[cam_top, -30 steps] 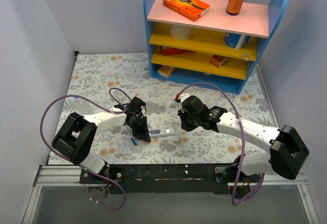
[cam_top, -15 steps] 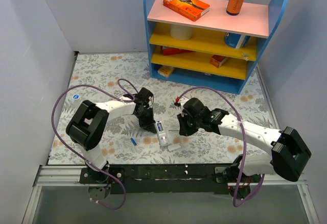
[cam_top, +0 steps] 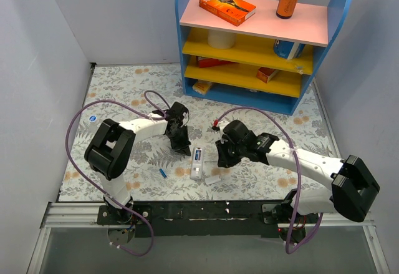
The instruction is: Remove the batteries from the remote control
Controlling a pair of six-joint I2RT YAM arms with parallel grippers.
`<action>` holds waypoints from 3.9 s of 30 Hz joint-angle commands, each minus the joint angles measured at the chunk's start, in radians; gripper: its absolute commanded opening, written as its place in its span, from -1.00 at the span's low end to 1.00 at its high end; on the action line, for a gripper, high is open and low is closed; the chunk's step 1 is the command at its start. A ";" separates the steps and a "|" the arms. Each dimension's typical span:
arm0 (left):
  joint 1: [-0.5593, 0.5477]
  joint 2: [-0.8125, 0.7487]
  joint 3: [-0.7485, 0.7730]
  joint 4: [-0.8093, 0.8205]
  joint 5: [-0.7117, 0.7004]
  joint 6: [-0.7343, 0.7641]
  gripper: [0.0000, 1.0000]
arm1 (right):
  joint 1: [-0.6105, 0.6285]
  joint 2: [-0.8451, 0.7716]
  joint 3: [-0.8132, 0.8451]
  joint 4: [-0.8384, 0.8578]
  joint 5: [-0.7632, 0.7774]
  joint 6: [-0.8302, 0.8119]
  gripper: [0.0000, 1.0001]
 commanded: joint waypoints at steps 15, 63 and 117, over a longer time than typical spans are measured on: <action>0.093 -0.056 0.004 0.071 0.229 0.115 -0.61 | 0.000 0.039 0.220 -0.132 0.089 -0.092 -0.97; 0.093 -0.020 -0.105 0.160 0.289 0.098 -0.78 | -0.032 0.089 0.158 0.031 -0.014 -0.016 -0.97; 0.152 -0.049 -0.021 0.135 0.274 0.046 -0.71 | -0.273 0.082 -0.225 0.402 -0.430 0.004 -0.97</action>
